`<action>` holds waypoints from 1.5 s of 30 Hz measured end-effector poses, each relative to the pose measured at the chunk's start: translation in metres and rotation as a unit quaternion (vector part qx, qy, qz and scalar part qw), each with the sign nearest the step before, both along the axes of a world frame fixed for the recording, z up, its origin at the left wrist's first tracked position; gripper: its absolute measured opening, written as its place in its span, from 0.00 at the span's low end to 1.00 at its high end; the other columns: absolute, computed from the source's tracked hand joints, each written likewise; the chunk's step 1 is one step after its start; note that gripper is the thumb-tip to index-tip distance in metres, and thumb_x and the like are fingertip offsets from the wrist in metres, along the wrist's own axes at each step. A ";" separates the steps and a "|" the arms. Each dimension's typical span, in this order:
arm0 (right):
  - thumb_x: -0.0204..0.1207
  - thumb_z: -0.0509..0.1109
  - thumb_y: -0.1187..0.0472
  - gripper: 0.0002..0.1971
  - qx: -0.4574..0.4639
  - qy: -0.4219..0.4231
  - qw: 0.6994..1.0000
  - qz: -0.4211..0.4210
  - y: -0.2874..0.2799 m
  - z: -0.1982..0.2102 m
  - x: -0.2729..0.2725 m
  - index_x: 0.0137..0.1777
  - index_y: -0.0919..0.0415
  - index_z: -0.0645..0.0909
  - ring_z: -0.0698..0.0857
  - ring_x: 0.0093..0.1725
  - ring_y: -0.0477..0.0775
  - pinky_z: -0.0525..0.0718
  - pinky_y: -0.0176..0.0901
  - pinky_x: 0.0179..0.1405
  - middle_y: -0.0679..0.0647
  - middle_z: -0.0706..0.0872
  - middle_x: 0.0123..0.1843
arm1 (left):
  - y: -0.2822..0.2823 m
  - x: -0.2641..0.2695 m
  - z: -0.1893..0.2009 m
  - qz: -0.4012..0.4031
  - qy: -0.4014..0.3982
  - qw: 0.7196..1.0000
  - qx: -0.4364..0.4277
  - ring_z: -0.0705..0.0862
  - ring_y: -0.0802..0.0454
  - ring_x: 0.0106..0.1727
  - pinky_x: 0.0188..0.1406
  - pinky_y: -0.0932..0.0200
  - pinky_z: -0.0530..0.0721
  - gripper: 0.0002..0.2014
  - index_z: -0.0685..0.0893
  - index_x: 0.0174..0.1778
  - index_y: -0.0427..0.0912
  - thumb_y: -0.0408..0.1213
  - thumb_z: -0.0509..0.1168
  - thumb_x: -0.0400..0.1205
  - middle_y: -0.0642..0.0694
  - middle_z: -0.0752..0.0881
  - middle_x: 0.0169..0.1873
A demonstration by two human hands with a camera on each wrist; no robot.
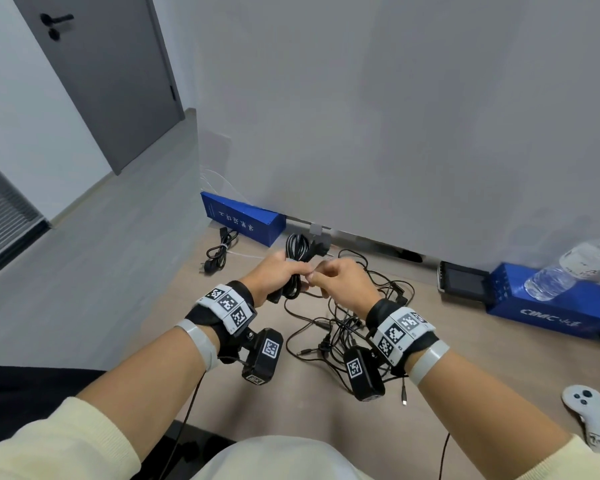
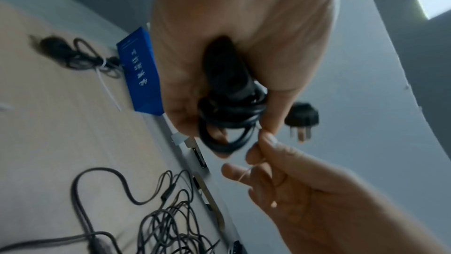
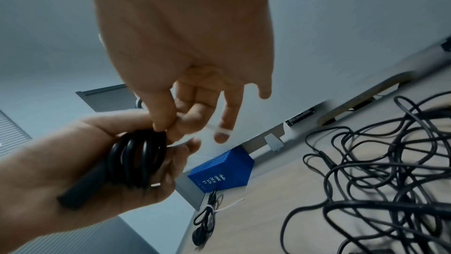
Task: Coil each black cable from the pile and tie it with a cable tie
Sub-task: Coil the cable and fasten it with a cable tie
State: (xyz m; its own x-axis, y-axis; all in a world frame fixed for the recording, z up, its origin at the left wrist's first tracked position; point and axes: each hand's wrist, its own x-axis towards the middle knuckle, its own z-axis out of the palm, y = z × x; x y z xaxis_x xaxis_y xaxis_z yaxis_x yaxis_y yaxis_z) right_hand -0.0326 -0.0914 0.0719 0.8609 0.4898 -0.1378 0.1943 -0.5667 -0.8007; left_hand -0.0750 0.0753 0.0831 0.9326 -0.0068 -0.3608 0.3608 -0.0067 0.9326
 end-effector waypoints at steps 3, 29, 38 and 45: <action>0.81 0.72 0.50 0.12 -0.005 0.028 0.999 0.017 -0.008 -0.002 0.002 0.37 0.53 0.87 0.79 0.26 0.34 0.75 0.36 0.34 0.48 0.90 0.31 | -0.002 -0.002 -0.012 0.040 0.001 0.998 0.038 0.87 0.49 0.46 0.38 0.60 0.83 0.07 0.87 0.53 0.38 0.36 0.72 0.82 0.43 0.89 0.44; 0.85 0.69 0.59 0.16 0.023 0.257 0.965 0.054 0.045 -0.064 0.058 0.43 0.73 0.85 0.83 0.41 0.45 0.75 0.29 0.51 0.59 0.88 0.36 | 0.053 0.015 -0.073 0.059 0.043 0.991 -0.117 0.82 0.54 0.33 0.32 0.64 0.80 0.06 0.85 0.52 0.40 0.37 0.64 0.88 0.45 0.86 0.35; 0.82 0.72 0.60 0.14 0.001 0.293 0.956 0.015 0.135 -0.111 0.102 0.35 0.65 0.84 0.82 0.33 0.47 0.82 0.33 0.45 0.57 0.87 0.31 | 0.142 0.066 -0.116 0.054 0.109 0.985 -0.120 0.81 0.48 0.34 0.34 0.54 0.77 0.09 0.86 0.45 0.38 0.38 0.65 0.87 0.42 0.87 0.37; 0.78 0.75 0.50 0.15 -0.060 0.103 0.984 -0.135 0.189 -0.140 0.101 0.62 0.47 0.77 0.86 0.40 0.42 0.75 0.28 0.37 0.47 0.87 0.38 | 0.177 0.109 -0.151 0.200 0.171 0.962 -0.068 0.87 0.49 0.42 0.39 0.58 0.86 0.05 0.89 0.51 0.38 0.32 0.71 0.82 0.40 0.90 0.43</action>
